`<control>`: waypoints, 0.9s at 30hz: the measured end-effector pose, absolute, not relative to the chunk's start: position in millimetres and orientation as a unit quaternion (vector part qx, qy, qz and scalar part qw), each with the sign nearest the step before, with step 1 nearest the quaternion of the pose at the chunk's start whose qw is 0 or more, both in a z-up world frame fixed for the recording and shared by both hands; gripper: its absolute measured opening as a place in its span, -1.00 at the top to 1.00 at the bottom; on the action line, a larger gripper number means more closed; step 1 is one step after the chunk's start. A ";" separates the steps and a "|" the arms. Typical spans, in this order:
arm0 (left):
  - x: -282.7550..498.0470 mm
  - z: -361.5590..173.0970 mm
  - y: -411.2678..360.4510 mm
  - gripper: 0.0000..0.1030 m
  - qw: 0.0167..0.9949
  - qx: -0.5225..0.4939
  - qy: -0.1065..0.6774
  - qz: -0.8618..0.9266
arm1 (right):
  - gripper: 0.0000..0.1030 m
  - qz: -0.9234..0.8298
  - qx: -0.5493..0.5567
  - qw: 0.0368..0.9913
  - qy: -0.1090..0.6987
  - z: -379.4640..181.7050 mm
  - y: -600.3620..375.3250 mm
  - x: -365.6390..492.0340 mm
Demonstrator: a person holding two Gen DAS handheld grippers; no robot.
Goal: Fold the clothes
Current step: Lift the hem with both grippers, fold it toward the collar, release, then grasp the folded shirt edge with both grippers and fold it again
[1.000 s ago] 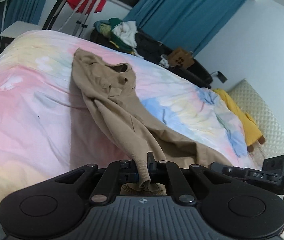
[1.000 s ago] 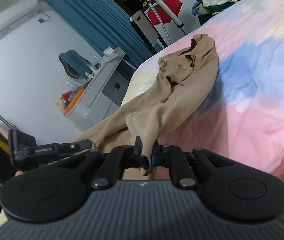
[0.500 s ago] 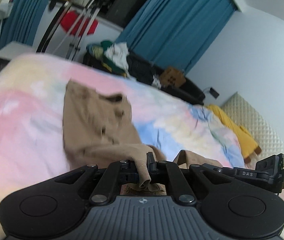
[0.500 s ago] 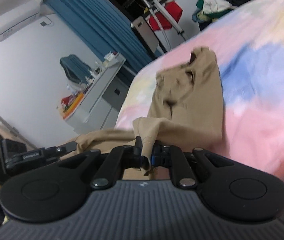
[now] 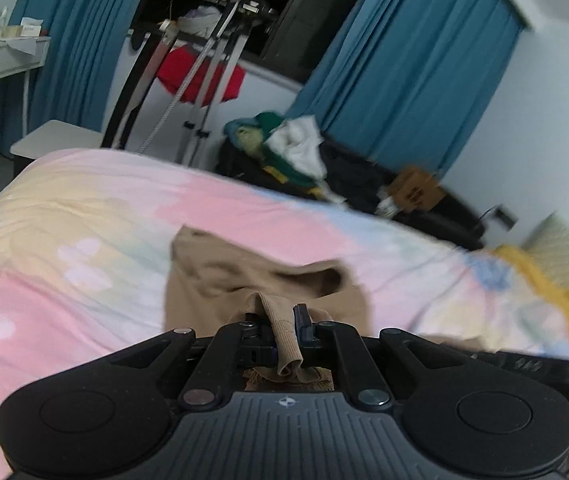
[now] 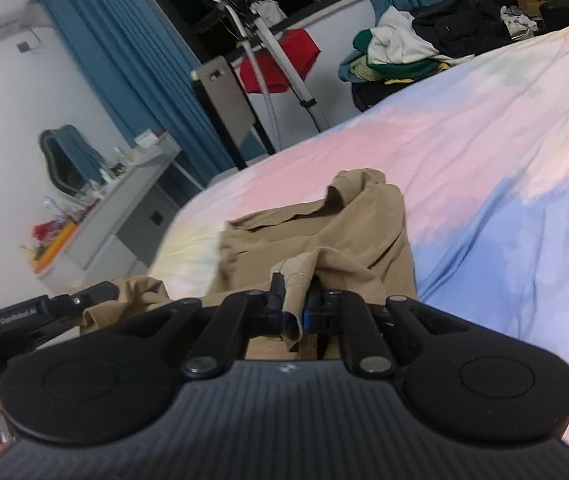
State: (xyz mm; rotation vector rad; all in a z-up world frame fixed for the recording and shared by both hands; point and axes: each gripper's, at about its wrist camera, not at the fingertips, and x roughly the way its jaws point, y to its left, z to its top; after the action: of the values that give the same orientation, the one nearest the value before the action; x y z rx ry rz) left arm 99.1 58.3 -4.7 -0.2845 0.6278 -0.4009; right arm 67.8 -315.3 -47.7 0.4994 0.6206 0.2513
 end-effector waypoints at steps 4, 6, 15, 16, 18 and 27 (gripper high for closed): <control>129.0 -47.2 50.4 0.83 0.923 -0.109 0.326 -0.174 | 0.77 0.108 0.213 0.918 0.316 -82.1 -311.4 101.4; 144.1 -68.4 51.4 0.81 0.915 -0.118 0.345 -0.171 | 0.75 0.103 0.209 0.915 0.328 -98.8 -311.3 113.2; 136.4 -77.8 47.5 0.07 0.920 -0.100 0.336 -0.177 | 0.04 0.124 0.242 0.904 0.331 -112.7 -314.8 116.0; 130.3 -74.3 47.6 0.00 0.921 -0.098 0.333 -0.176 | -0.09 0.135 0.238 0.904 0.329 -110.0 -312.1 113.3; 114.2 -68.3 49.7 -0.15 0.924 -0.100 0.327 -0.169 | -0.26 0.149 0.220 0.910 0.318 -101.5 -305.1 102.9; 44.6 -47.6 63.5 -0.22 0.927 -0.077 0.329 -0.163 | -0.24 0.128 0.188 0.928 0.296 -81.7 -297.5 46.6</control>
State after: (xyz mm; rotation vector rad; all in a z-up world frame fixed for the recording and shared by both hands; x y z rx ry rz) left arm 44.6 63.5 -47.6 -0.1585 0.6749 -0.3343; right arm 46.6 -297.5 -81.7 0.3851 0.6058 0.2621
